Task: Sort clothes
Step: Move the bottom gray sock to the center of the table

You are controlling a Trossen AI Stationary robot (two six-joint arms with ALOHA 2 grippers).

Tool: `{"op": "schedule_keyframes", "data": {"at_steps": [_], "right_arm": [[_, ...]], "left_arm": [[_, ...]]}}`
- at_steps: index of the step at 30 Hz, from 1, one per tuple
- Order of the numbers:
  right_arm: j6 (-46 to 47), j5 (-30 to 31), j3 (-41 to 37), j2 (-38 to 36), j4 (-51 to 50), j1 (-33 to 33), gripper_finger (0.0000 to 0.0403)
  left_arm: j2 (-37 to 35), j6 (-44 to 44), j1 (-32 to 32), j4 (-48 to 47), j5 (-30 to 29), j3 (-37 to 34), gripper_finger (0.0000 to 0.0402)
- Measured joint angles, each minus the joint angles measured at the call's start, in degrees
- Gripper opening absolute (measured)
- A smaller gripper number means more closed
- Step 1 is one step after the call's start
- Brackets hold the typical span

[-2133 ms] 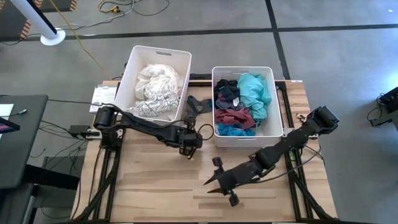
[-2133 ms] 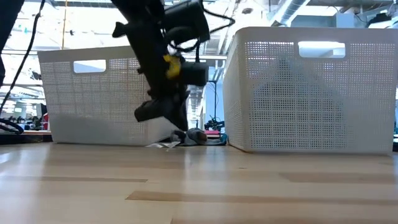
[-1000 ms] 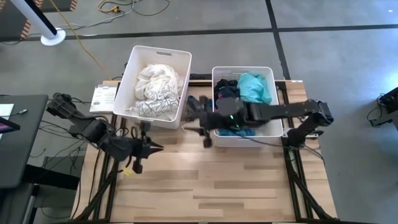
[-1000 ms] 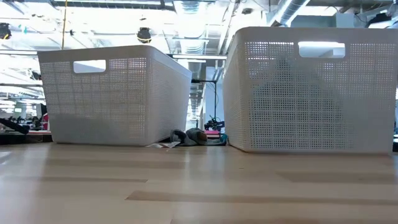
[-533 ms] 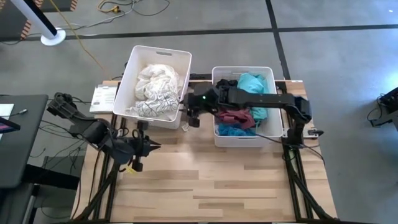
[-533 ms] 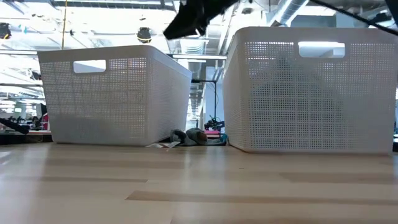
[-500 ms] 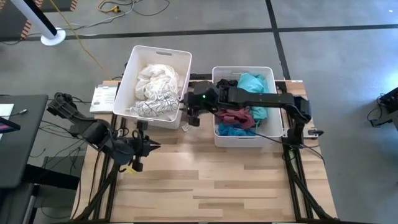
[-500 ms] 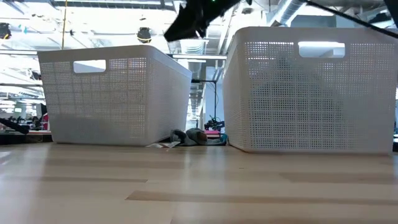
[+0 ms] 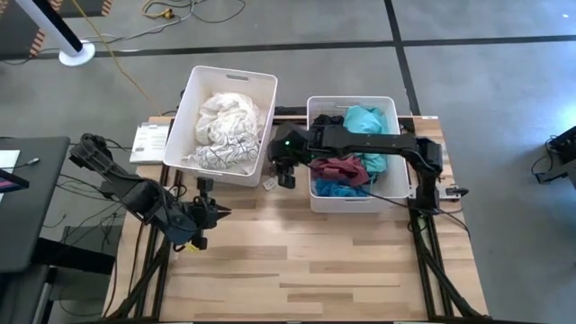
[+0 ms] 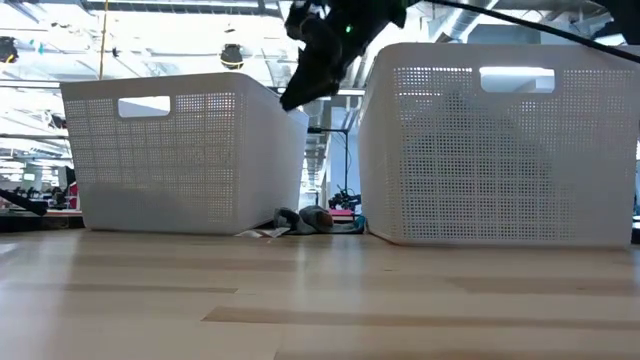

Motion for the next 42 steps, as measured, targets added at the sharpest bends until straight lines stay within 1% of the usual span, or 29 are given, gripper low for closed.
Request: {"op": "schedule_keyframes", "data": {"at_steps": [6, 10, 17, 19, 22, 26, 29, 32, 34, 36, 40, 42], "right_arm": [[0.16, 1.56, 1.65, 5.44, -0.52, -0.95, 0.0159], [0.09, 1.76, 3.57, 8.93, -3.61, -2.19, 0.0159], [-0.41, 1.98, 4.44, 10.34, -5.37, -5.94, 0.0162], [-1.51, 2.09, 4.40, 10.43, -6.23, -6.82, 0.0175], [-2.69, 2.06, 4.40, 10.32, -6.41, -7.21, 0.0216], [-1.00, 2.09, 4.40, 10.70, -6.33, -7.70, 0.0274], [0.13, 2.15, 4.41, 11.55, -6.89, -8.32, 0.0299], [0.18, 2.15, 4.57, 13.86, -6.87, -8.35, 0.0308], [0.15, 2.17, 4.45, 15.46, -8.89, -8.38, 0.0309], [0.00, 2.09, 4.44, 16.90, -8.57, -8.33, 0.0310], [-0.21, 2.61, 4.82, 18.20, -8.90, -8.50, 0.0310], [-0.48, 4.02, 4.86, 18.32, -8.81, -8.50, 0.0310]], "left_arm": [[-0.04, 0.71, 0.07, 1.65, -0.26, -0.22, 0.0028], [-0.04, 0.52, 0.07, 1.78, -0.28, -0.23, 0.0028], [-0.04, 0.17, 0.07, 1.59, -0.26, -0.23, 0.0028], [-0.04, 0.17, 0.07, 1.64, -0.26, -0.23, 0.0028], [-0.04, 0.32, 0.07, 1.69, -0.26, -0.23, 0.0028], [-0.04, 0.52, 0.07, 1.75, -0.26, -0.23, 0.0028], [-0.04, 0.50, 0.07, 1.81, -0.24, -0.23, 0.0028], [-0.03, 0.28, 0.07, 1.81, -0.23, -0.23, 0.0028], [-0.02, 0.10, 0.07, 1.79, -0.21, -0.23, 0.0028], [0.00, 0.04, 0.07, 1.81, -0.19, -0.23, 0.0028], [0.00, -0.02, 0.07, 1.91, -0.19, -0.56, 0.0028], [-0.04, 0.21, 0.07, 2.63, -0.19, -1.38, 0.0028]]}}
